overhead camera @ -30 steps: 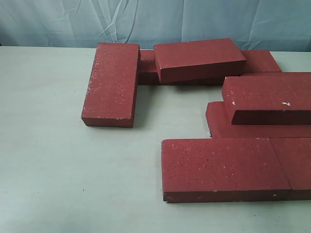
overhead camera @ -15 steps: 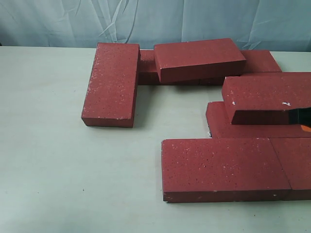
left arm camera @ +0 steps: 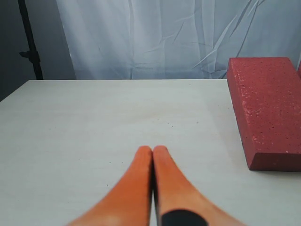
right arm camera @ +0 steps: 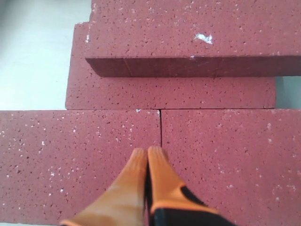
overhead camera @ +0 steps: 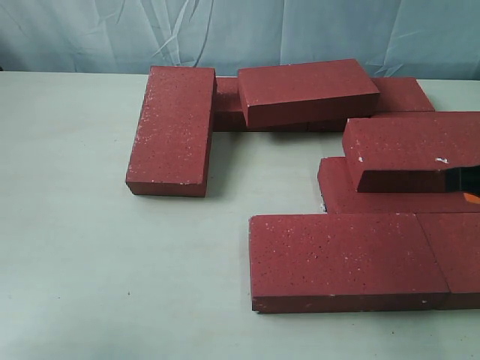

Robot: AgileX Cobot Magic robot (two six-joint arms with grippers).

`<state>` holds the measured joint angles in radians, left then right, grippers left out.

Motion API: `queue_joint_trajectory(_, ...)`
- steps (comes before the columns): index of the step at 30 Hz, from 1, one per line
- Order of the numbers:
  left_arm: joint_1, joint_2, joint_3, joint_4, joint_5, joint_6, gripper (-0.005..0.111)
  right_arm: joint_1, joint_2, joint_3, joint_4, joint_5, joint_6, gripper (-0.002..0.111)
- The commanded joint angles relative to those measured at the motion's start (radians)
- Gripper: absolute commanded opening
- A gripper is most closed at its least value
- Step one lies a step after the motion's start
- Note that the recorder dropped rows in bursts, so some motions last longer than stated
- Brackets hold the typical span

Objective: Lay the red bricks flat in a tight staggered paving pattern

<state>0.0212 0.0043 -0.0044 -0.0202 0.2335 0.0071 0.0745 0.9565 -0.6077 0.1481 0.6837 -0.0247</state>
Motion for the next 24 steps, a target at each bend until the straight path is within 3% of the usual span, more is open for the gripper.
queue_joint_trajectory(1,-0.003,-0.004,0.004,-0.003,-0.024,0.0,0.0,-0.003,0.002,-0.005,0.002,-0.016,-0.003,-0.001)
queue_joint_trajectory(14,-0.003,-0.004,0.004,-0.005,-0.332,0.0,0.0,-0.003,0.017,-0.005,0.048,-0.044,-0.003,-0.001)
queue_joint_trajectory(24,-0.003,-0.004,0.004,-0.005,-0.344,0.0,0.0,-0.003,0.017,-0.005,0.039,-0.051,-0.007,-0.001)
